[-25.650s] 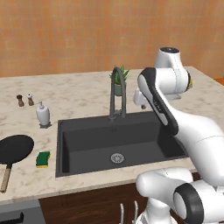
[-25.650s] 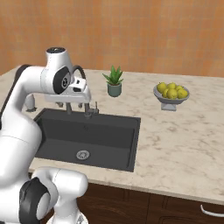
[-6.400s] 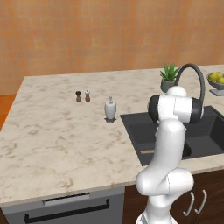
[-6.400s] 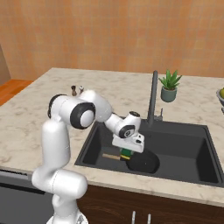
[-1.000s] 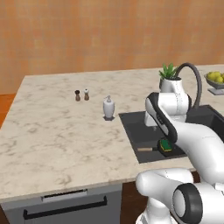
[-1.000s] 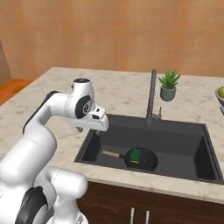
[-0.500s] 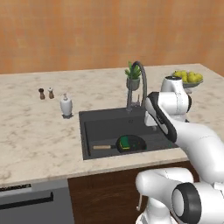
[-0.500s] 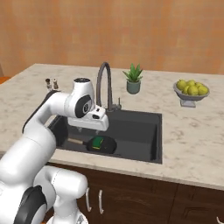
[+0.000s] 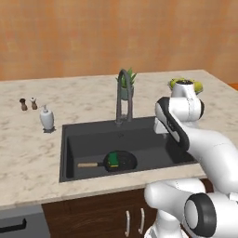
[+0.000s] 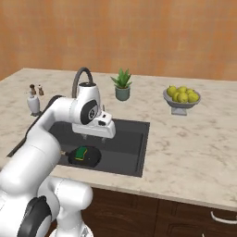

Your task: Pick the pan and sponge and place them into the sink. Then turn on the water.

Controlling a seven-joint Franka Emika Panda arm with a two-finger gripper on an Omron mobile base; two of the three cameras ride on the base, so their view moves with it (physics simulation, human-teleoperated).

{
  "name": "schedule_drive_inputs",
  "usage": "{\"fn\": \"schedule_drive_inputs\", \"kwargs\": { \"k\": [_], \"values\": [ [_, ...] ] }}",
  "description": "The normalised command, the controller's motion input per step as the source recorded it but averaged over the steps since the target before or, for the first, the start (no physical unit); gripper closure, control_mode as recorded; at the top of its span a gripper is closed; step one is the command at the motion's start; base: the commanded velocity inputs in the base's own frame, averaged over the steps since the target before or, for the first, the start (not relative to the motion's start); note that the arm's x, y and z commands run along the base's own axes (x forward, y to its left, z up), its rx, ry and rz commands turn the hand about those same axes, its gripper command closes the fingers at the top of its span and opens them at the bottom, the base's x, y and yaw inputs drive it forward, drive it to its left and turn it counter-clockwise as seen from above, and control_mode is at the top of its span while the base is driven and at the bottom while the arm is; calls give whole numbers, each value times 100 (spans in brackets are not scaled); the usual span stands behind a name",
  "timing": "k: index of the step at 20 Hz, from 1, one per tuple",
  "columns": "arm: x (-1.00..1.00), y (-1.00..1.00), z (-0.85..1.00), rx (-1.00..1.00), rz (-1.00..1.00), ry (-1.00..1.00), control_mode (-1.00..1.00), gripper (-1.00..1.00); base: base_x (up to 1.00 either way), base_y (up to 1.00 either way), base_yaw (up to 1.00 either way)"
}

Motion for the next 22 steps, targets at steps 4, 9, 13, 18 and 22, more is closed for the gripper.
{"fn": "schedule_drive_inputs", "kwargs": {
  "k": [4, 9, 13, 18, 22],
  "values": [
    [0, 0, 0, 0, 0, 0, 100, -100, 37, -28, 0],
    [0, 0, 0, 0, 0, 0, 100, -100, 37, -24, 0],
    [0, 0, 0, 0, 0, 0, 100, -100, 36, -26, 0],
    [48, -44, -14, 6, 2, -6, -100, -100, 0, 0, 0],
    [41, -37, -31, 3, 12, -25, -100, -100, 0, 0, 0]
  ]
}}
